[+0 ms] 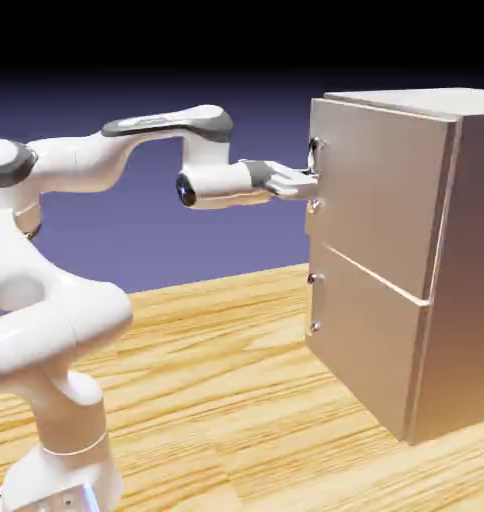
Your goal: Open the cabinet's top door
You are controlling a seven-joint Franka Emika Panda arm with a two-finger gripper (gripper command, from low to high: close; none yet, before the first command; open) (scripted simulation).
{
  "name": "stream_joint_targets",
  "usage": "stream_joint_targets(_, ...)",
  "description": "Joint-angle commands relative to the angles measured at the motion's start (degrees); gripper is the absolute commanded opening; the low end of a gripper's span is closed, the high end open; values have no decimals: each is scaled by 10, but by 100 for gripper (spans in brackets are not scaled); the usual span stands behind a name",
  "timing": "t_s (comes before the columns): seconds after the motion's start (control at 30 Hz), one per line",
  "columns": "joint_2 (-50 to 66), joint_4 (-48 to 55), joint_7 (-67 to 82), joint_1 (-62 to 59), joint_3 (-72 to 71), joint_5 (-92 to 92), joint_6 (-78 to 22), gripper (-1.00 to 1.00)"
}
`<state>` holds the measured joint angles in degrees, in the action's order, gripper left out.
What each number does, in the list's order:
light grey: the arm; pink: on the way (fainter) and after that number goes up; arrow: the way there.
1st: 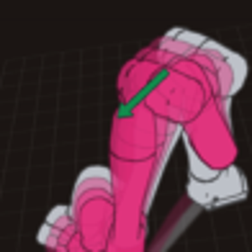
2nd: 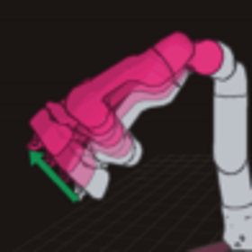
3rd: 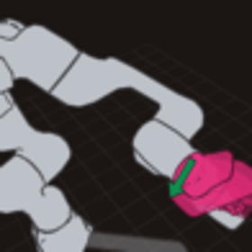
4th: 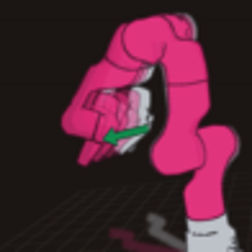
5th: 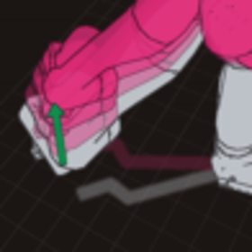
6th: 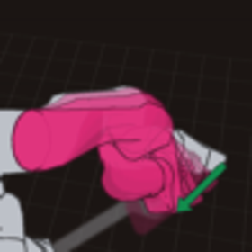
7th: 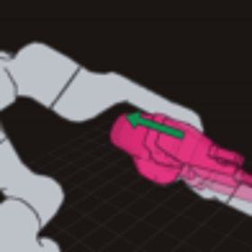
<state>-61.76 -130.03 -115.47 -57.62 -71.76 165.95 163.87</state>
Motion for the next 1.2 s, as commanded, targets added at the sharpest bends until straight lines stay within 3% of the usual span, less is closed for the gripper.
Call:
stream_joint_targets(0.0,10,-17,16,21,13,1,-13,-100)
stream_joint_targets(0.23,86,-111,128,166,122,-8,-72,-100)
stream_joint_targets(0.63,22,-315,43,381,362,-260,-237,-100)
stream_joint_targets(1.17,-62,-428,-32,398,685,-659,-491,-100)
